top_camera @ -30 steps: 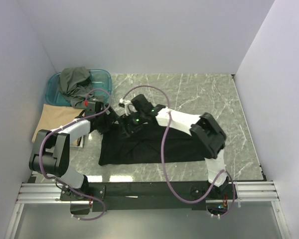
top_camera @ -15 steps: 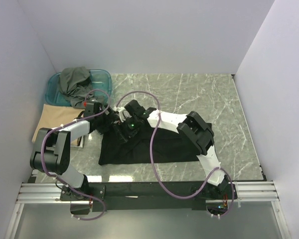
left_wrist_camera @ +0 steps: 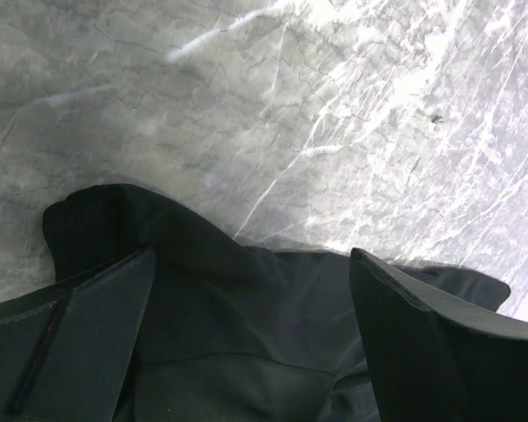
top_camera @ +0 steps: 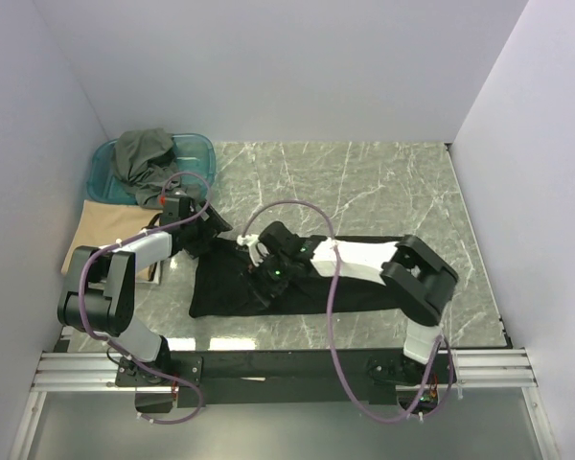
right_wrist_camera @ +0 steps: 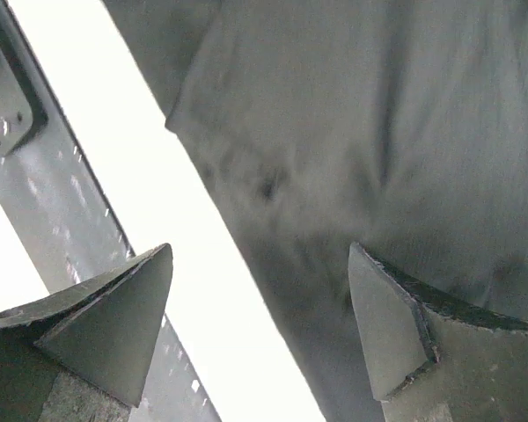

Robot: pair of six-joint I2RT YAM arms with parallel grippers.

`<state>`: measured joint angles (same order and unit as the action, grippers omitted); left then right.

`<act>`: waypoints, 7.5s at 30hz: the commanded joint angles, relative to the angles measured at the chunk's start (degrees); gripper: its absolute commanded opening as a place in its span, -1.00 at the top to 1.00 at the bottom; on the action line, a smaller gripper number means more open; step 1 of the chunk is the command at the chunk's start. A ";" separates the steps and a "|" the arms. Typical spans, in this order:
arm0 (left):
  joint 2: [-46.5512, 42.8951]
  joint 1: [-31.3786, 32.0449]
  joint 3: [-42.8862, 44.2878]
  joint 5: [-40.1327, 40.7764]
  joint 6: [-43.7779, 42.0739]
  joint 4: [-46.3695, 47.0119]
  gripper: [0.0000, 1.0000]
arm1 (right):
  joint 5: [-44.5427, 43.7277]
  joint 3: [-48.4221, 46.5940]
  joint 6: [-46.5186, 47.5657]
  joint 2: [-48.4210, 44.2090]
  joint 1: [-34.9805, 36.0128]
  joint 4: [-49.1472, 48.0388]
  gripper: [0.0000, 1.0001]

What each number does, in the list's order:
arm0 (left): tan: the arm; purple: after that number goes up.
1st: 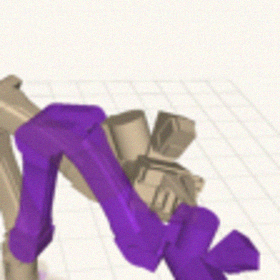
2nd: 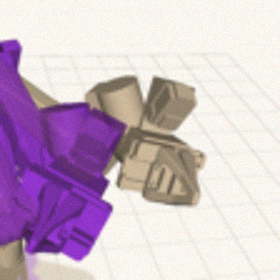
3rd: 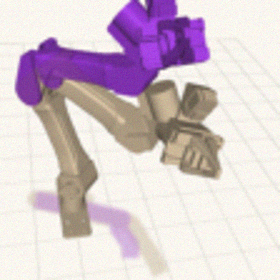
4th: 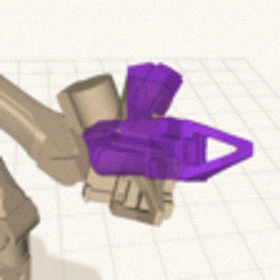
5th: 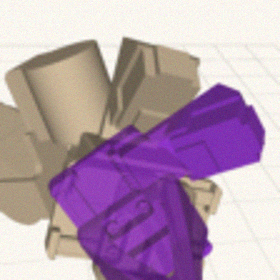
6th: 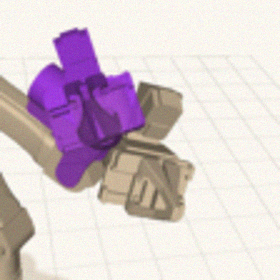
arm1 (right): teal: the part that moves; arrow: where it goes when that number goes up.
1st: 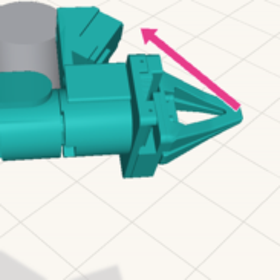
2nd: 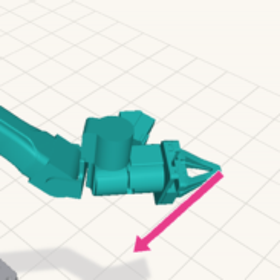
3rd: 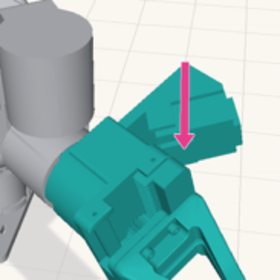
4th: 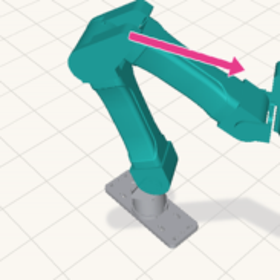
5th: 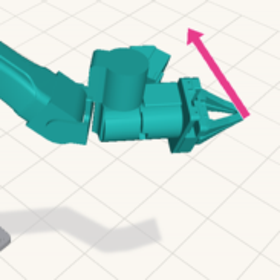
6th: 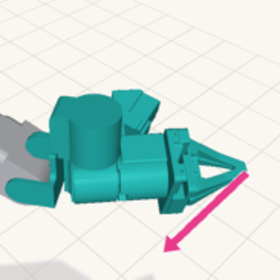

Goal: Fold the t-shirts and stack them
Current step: Fold the tshirt

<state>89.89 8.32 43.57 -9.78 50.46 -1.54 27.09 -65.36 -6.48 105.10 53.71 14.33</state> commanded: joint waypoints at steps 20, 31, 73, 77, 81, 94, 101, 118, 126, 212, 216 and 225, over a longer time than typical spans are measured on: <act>-22.72 -0.67 -0.24 13.73 0.17 -19.37 -0.99 | -29.91 13.67 -19.09 -26.70 -20.73 5.45 -0.79; -24.51 6.08 -6.05 7.06 3.24 -10.33 -0.99 | -14.45 10.08 -18.22 -16.25 -32.97 1.33 -0.81; 17.76 7.94 21.97 11.89 -3.16 -11.64 -0.99 | -21.29 17.02 -18.74 -20.40 -42.90 5.45 -0.86; 27.69 8.21 36.03 8.92 -4.84 -15.68 -0.99 | -18.40 17.89 -19.36 -18.00 -42.99 5.63 -0.86; 38.83 9.52 54.01 3.73 -5.19 -17.09 -0.99 | -15.68 25.00 -20.59 -22.29 -42.29 4.48 -0.86; 68.40 17.79 90.55 -2.98 12.45 6.00 -0.99 | -5.82 46.98 -33.94 -48.75 -17.78 1.07 -0.89; 72.01 18.40 92.05 0.11 13.71 12.00 -0.99 | -7.14 45.07 -32.90 -50.08 -11.79 -1.49 -0.89; 73.24 17.17 96.18 -3.40 12.39 19.73 -0.99 | -9.34 36.45 -30.26 -36.56 -2.39 -5.62 -0.89; 69.73 17.96 94.86 -8.24 6.86 18.86 -0.99 | -12.33 32.41 -28.85 -32.41 0.07 -5.10 -0.90; -12.72 51.10 -10.44 8.11 15.90 -12.25 0.99 | -18.92 45.67 -42.12 -54.65 -18.65 23.11 0.07; -12.89 51.10 -9.91 8.72 15.99 -12.26 0.99 | -18.21 46.03 -42.39 -54.82 -18.29 23.47 0.28; -18.67 51.10 -11.75 8.29 16.16 -14.71 0.99 | -16.10 45.94 -44.49 -60.53 -14.71 22.93 1.00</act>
<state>75.72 59.13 32.64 -2.55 65.87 -14.17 9.89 -19.20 -49.36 47.31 36.47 35.57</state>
